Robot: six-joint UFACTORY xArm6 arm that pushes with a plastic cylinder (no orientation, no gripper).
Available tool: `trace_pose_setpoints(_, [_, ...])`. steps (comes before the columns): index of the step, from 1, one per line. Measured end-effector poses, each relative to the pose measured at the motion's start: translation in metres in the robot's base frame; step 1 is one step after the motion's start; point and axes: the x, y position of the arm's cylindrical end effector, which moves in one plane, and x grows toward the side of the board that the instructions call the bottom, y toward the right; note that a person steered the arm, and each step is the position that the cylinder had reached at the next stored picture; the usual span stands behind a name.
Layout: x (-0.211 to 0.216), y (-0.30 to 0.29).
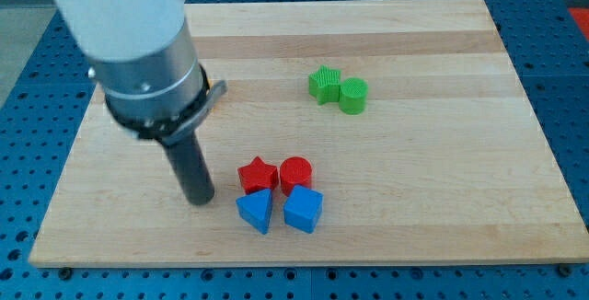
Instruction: Push the blue triangle to the left of red star
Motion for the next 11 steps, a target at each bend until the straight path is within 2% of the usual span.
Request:
trace_pose_setpoints(1, [0.038,0.000])
trace_pose_setpoints(2, [0.052,0.016])
trace_pose_setpoints(4, [0.052,0.092])
trace_pose_setpoints(5, [0.051,0.105])
trace_pose_setpoints(7, [0.041,0.094])
trace_pose_setpoints(11, [-0.003,0.016])
